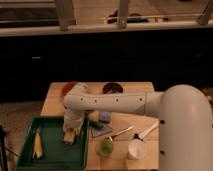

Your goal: Place eraser in tray

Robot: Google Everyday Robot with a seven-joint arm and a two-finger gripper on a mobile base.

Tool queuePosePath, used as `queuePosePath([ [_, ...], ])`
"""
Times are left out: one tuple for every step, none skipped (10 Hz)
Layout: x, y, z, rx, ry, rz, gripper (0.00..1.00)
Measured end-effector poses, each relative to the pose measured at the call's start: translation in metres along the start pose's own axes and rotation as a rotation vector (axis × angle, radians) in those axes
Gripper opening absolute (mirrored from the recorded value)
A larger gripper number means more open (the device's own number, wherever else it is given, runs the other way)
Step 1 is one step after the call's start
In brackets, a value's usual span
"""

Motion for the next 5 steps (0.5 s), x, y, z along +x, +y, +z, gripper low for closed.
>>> queuePosePath([
  [-0.001,-0.003,0.001,-0.004,-0.001,0.002,0.44],
  [-0.002,-0.008,0.003,-0.010,-0.004,-0.001,0.54],
  [-0.002,-0.010,0.005,-0.017,-0.006,-0.002,0.66],
  [-0.003,-0.012,0.006,-0.020,-0.007,-0.004,0.73],
  [-0.004,-0.016,0.008,-0.024,-0.011,-0.010,0.79],
])
